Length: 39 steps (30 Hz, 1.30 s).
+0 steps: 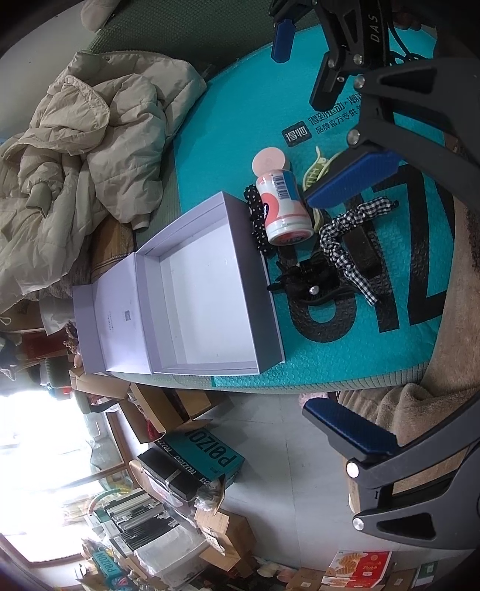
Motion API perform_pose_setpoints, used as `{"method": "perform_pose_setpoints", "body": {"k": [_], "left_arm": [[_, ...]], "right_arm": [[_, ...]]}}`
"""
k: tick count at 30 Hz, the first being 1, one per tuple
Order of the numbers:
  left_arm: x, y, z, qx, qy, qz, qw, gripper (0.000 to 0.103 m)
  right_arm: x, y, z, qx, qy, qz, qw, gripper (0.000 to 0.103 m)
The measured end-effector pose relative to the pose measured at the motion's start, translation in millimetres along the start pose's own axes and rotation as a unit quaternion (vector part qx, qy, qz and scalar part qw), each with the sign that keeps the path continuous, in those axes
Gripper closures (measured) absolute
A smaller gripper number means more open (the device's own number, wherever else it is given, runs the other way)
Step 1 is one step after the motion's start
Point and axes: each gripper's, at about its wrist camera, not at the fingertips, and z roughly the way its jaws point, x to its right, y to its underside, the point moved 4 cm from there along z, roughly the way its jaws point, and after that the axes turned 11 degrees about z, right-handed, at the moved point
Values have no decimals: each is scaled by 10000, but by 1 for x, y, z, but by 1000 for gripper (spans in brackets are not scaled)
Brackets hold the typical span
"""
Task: Organize objects
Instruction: 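Move both tools toward the hair accessories beside the white box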
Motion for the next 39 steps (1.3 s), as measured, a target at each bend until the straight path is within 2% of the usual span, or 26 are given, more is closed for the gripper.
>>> {"method": "perform_pose_setpoints", "body": {"k": [25,32,39], "left_arm": [[1,4,3,-27,257,-160,9995,0],[0,5,7,-144,301,-216,9992,0],[-1,10,22,-436,410,-326,9977,0]], "right_arm": [[0,1,1,-18,-9,14,10000,0],[2,-1,6,-29,-15,53,10000,0],[4,-6,14,-116,-13,56,9999,0]]}}
